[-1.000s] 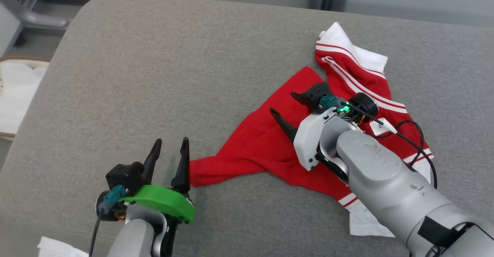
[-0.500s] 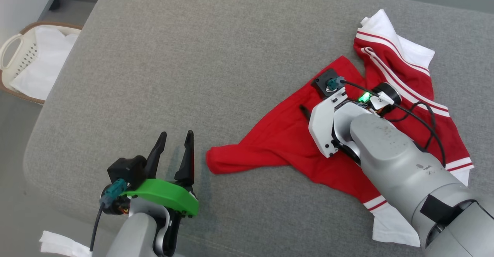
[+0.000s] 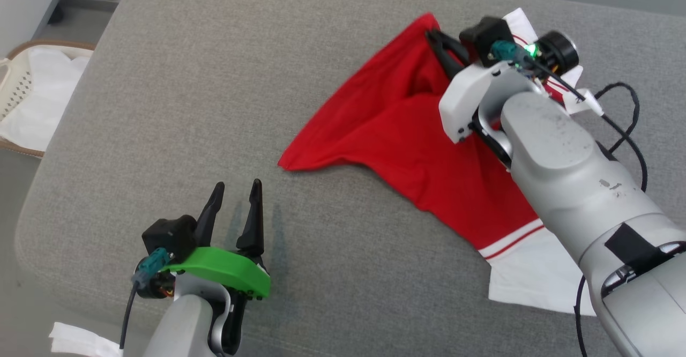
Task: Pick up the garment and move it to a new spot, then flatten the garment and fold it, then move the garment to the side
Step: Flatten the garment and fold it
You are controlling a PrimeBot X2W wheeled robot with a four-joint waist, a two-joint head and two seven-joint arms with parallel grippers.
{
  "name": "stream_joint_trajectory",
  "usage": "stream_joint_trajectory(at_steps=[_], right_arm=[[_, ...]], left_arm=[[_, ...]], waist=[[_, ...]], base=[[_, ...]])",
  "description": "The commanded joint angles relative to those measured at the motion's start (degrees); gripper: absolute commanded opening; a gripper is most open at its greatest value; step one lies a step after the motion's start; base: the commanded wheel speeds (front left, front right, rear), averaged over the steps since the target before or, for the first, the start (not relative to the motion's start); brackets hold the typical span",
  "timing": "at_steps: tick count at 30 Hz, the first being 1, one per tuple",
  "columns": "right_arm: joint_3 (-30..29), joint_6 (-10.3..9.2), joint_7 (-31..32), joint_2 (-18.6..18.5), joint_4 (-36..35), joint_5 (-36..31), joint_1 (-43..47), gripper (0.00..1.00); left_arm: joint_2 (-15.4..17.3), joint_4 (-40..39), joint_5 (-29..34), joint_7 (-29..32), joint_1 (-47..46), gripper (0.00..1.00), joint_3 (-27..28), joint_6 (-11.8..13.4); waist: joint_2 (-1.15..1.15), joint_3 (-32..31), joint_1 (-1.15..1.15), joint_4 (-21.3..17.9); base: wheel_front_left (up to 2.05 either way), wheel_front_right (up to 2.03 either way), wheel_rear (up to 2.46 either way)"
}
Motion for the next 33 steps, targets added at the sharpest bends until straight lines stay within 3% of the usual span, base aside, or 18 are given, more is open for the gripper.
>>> stream_joint_trajectory(at_steps=[1, 3, 4, 5, 11, 24, 33], right_arm=[[-2.3, -0.1, -0.2, -0.6, -2.8, -2.5, 0.4, 0.0], [-6.4, -0.1, -0.2, -0.6, -5.8, -6.6, 3.2, 0.0], [-8.4, -0.1, -0.2, -0.6, -5.6, -8.6, 4.7, 0.34], [-9.3, -0.1, -0.2, -0.4, -4.4, -10.1, 5.7, 1.0], [-15.9, -0.1, -0.3, 0.1, -5.3, -14.8, 10.2, 1.0], [-27.1, -0.1, -0.2, 0.1, -25.1, -11.6, 32.1, 1.0], [-31.0, -0.1, -0.2, 0.1, -32.8, -9.7, 45.3, 1.0]], left_arm=[[0.1, -0.1, 0.4, 0.0, 0.6, 1.0, 0.3, -0.1], [0.1, 0.0, 0.5, 0.0, 1.0, 1.0, 0.4, -0.1], [0.1, 0.1, 0.5, 0.0, 1.3, 1.0, 0.3, -0.1], [0.1, 0.4, 0.6, 0.0, 1.5, 1.0, 0.3, -0.1], [0.1, 1.4, 1.5, 0.0, 2.7, 1.0, 0.8, -0.1], [0.1, 2.9, 10.8, 0.0, 6.6, 1.0, 9.8, -0.1], [0.2, 1.1, 17.4, 0.0, 10.9, 1.0, 15.5, -0.1]], waist=[[0.0, -0.5, 0.0, -0.6], [0.0, -0.9, 0.0, -0.9], [0.0, -1.3, 0.0, -1.1], [0.0, -1.6, 0.0, -1.2], [0.0, -3.8, 0.0, -2.6], [0.0, -10.1, 0.0, -12.2], [0.0, -13.0, 0.0, -18.1]], base=[[0.0, 0.0, 0.0], [0.0, 0.0, 0.0], [0.0, 0.0, 0.0], [0.0, 0.0, 0.0], [0.0, 0.0, 0.0], [0.0, 0.0, 0.0], [0.0, 0.0, 0.0]])
